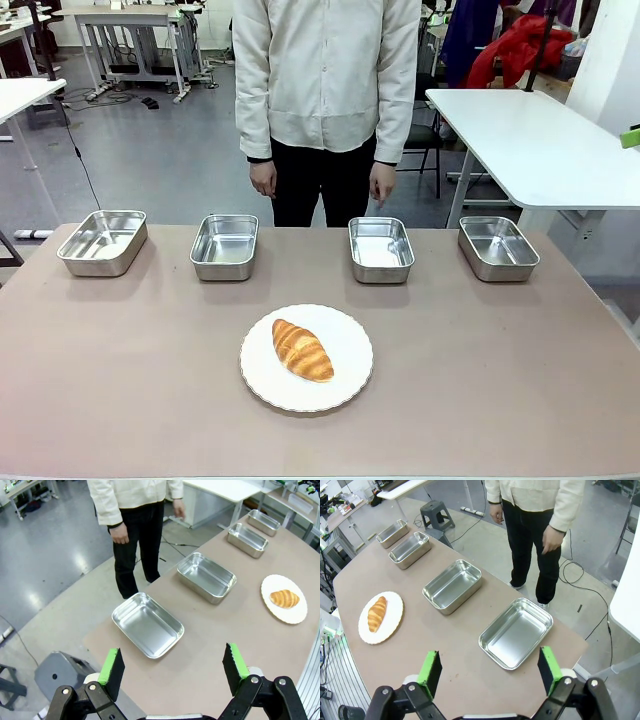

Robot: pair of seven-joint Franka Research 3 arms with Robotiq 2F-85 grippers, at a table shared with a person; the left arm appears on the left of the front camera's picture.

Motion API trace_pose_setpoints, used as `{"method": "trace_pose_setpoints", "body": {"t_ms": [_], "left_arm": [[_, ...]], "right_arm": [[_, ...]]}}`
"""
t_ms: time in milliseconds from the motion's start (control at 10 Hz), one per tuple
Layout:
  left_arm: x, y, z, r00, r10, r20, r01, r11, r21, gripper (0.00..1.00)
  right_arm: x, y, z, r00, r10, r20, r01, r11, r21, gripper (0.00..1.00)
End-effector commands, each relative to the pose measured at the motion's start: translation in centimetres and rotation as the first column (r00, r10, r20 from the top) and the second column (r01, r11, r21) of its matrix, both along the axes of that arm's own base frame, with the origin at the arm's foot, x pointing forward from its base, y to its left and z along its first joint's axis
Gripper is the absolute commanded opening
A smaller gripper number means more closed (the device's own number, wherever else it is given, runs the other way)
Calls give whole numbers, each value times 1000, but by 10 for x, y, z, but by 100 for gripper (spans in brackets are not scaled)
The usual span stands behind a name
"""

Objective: Place the bread in the container.
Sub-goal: Place the Butter Roll into the Airtight Container indicated by the human.

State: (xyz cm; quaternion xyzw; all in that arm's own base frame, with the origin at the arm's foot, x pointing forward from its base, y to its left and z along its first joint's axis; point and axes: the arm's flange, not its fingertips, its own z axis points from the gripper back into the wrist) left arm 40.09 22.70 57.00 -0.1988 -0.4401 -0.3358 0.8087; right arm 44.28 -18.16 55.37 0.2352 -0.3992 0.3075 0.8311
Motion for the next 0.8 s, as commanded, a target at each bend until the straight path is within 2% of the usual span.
{"method": "trace_pose_setpoints", "body": {"t_ms": [0, 700], "left_arm": [[-2, 2, 2, 1000, -11, 11, 11, 1000, -5, 100], [-2, 2, 2, 1000, -11, 11, 11, 1000, -5, 100]], "right_arm": [[0, 0, 0, 1000, 4, 4, -4, 1000, 7, 100], [0, 0, 0, 1000, 4, 4, -4, 1000, 7, 100]]}}
